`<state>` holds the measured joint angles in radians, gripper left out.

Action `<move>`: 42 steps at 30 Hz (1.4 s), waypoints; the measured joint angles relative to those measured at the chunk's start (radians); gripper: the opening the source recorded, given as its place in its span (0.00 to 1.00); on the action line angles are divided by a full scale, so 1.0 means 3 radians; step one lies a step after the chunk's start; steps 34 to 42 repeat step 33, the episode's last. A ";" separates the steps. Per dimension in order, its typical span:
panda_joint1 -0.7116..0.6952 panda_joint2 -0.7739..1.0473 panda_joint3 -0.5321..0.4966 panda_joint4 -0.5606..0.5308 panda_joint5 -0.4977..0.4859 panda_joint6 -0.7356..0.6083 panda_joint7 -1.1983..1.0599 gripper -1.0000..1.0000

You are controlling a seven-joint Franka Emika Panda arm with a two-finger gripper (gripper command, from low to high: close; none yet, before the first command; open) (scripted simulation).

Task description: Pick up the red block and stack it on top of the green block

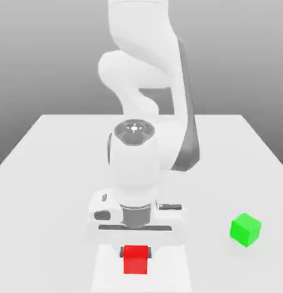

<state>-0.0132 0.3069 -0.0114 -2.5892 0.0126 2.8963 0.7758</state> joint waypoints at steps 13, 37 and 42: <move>0.0428 -0.0767 0.0300 -0.0130 0.0043 -0.0631 0.0529 0.00; 0.1588 -0.0443 0.0585 -0.0184 -0.0346 -0.0265 0.2152 1.00; 0.1588 -0.0443 0.0585 -0.0184 -0.0346 -0.0265 0.2152 1.00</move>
